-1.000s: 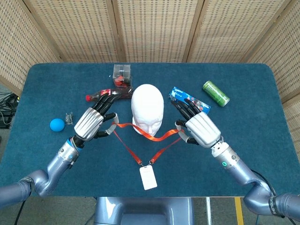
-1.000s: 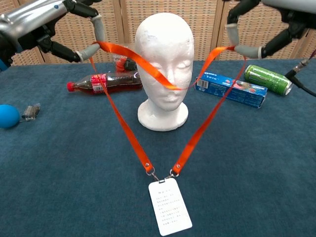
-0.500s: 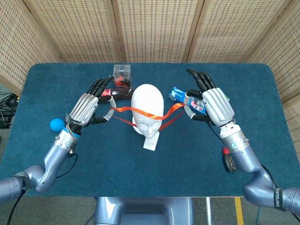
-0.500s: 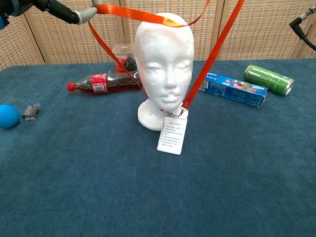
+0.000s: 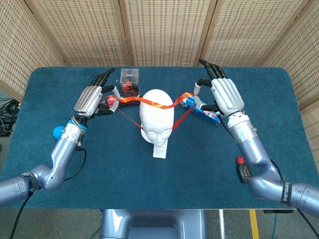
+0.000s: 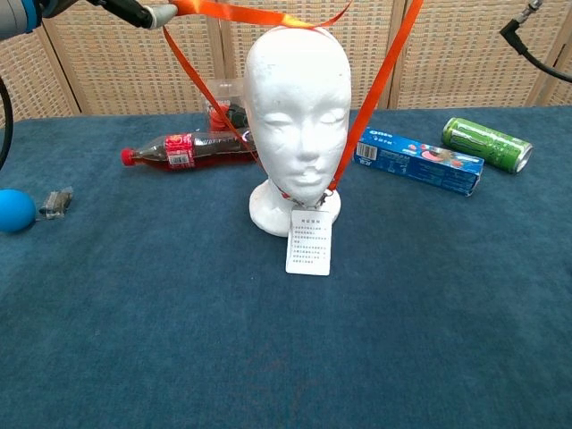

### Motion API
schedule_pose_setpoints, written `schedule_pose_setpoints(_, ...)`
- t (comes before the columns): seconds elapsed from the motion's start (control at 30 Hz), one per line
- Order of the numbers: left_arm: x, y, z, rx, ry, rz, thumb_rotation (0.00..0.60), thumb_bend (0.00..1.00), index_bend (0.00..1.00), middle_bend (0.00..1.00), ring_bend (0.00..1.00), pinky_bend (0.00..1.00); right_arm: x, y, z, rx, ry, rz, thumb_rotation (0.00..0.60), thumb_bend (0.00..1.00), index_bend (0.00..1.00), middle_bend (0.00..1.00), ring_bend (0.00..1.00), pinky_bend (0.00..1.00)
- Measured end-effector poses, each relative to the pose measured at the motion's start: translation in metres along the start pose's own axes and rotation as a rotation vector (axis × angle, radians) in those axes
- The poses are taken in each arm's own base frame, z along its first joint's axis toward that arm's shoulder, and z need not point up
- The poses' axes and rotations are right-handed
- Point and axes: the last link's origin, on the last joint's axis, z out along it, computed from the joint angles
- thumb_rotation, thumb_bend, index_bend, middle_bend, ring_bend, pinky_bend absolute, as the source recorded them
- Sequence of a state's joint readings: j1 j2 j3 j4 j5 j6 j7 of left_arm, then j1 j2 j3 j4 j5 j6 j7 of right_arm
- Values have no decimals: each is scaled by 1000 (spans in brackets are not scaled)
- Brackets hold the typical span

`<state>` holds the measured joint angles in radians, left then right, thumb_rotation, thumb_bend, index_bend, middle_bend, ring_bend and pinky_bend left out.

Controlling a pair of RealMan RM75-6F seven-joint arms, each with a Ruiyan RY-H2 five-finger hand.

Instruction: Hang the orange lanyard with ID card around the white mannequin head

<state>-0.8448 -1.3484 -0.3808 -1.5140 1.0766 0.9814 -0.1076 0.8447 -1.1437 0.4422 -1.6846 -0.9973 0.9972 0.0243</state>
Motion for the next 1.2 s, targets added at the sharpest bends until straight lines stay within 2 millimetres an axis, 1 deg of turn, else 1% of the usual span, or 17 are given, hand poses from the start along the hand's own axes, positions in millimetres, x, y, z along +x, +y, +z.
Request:
schedule_pose_setpoints(0.23,-10,-14,15,64,-14,-11,600,478,674,0,0,0,-8,14,28,-100,2,-3,600,721,767,83,0,0)
schedule_pose_setpoints(0.3,-13,-17,17,71,-18,-18,600,478,654,0,0,0,-9,17,33,-119,4,3,600,721,766,84,0,0)
schedule_pose_setpoints(0.33,-14,-19,19,75,-19,-21,600,478,623,0,0,0,-9,19,36,-130,5,8,600,721,764,85,0,0)
schedule_pose_setpoints(0.37,-16,-20,20,78,-21,-22,600,476,531,0,0,0,-10,21,38,-137,5,9,600,714,747,85,0,0)
schedule_pose_setpoints(0.4,-17,-21,21,82,-23,-21,600,471,411,0,0,0,-11,22,40,-144,3,8,600,689,718,80,0,0)
schedule_pose_setpoints(0.43,-19,-23,22,85,-27,-17,600,453,225,0,0,0,-12,25,43,-151,3,3,600,612,637,63,0,0)
schedule_pose_setpoints(0.47,-20,-25,23,87,-33,-12,600,419,92,0,0,0,-12,27,44,-156,3,-3,600,479,521,40,0,0)
schedule_pose_setpoints(0.5,-22,-26,23,88,-41,-10,600,388,20,0,0,0,-14,29,45,-160,4,-9,600,374,440,25,0,0)
schedule_pose_setpoints(0.53,-24,-26,23,90,-49,-12,600,332,0,0,0,0,-15,32,47,-165,3,-15,600,231,335,11,0,0)
schedule_pose_setpoints(0.57,-24,-26,23,90,-49,-14,600,284,0,0,0,0,-17,34,47,-168,1,-18,600,123,266,7,0,0)
schedule_pose_setpoints(0.63,-23,-27,23,90,-34,-12,600,222,0,0,0,0,-18,37,48,-171,-2,-26,600,36,214,7,0,0)
schedule_pose_setpoints(0.67,-22,-27,23,89,-24,-10,600,202,0,0,0,0,-18,38,48,-170,-2,-29,600,17,202,7,0,0)
schedule_pose_setpoints(0.9,-15,-28,22,73,33,1,600,184,0,0,0,0,-14,41,46,-168,16,-51,600,0,178,6,0,0)
schedule_pose_setpoints(1.03,-10,-27,18,61,48,1,600,173,0,0,0,0,-10,43,40,-167,35,-67,600,1,178,6,0,0)
schedule_pose_setpoints(1.1,-5,-29,15,56,57,11,600,95,0,0,0,0,-7,44,37,-166,45,-70,600,6,176,35,0,0)
schedule_pose_setpoints(1.17,1,-32,9,50,65,46,600,7,0,0,0,0,-3,45,31,-165,56,-76,600,44,170,139,13,0)
schedule_pose_setpoints(1.2,3,-34,7,47,67,69,600,0,0,0,0,0,-1,46,27,-165,62,-83,600,80,169,192,39,0)
